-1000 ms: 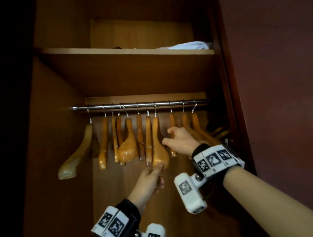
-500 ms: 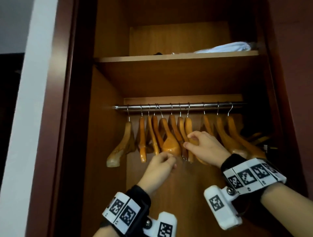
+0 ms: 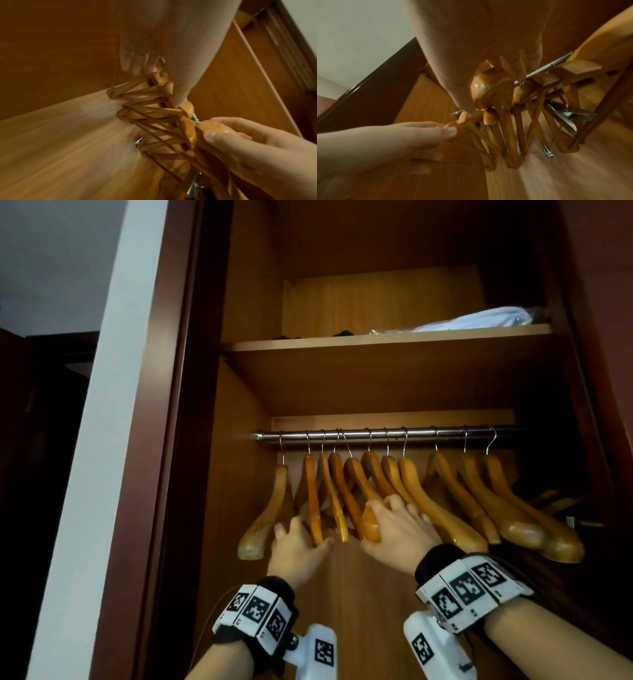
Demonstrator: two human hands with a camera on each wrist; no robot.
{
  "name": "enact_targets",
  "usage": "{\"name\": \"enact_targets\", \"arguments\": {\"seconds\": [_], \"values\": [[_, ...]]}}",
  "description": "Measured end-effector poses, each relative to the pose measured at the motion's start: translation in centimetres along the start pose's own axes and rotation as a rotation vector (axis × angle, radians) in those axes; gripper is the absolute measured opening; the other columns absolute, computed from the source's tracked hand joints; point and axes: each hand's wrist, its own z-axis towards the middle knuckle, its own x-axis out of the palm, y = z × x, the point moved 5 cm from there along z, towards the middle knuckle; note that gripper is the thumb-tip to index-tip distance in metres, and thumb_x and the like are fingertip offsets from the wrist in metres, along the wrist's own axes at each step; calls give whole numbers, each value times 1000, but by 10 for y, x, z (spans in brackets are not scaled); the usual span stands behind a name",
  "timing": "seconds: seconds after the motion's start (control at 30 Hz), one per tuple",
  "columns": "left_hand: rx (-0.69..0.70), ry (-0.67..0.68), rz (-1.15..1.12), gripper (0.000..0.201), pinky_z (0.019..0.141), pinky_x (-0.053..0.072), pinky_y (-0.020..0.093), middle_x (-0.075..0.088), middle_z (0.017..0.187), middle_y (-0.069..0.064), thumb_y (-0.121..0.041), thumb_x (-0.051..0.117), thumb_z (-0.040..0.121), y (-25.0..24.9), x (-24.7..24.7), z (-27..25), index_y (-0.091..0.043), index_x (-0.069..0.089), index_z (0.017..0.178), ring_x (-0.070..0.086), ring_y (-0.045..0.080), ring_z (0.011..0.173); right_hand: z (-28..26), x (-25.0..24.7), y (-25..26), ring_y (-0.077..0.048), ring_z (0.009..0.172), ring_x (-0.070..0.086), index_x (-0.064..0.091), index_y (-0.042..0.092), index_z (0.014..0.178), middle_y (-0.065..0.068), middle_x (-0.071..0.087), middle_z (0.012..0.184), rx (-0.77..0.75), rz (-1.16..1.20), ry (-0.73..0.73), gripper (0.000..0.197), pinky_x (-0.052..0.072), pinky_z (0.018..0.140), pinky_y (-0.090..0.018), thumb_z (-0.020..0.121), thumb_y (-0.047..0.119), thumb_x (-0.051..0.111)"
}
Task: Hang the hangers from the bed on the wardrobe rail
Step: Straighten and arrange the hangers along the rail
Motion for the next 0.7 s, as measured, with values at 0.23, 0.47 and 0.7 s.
{"name": "enact_targets", "arguments": {"seconds": [0.23,0.47,0.7], "values": [[21,-97,-82,66,96,49,44,57,122,12,-25,55,91,10,10,7,-20,21,148,61,31,108,8,8,1,-30,132,34,29,28,143,-5,23,147,57,91,-36,63,39,103,-40,89,29,61],[84,-253,-181,34,85,54,47,67,99,13,-33,49,95,6,-15,9,-12,46,122,66,34,91,15,12,7,-32,121,49,39,23,137,-9,37,139,97,154,-21,58,48,96,-40,86,36,63],[63,-268,-221,7,63,46,26,62,88,10,-16,47,98,17,-28,8,-10,47,100,61,19,70,18,19,16,-33,125,46,36,23,143,-10,38,142,112,216,-15,63,44,101,-43,87,38,62]]}}
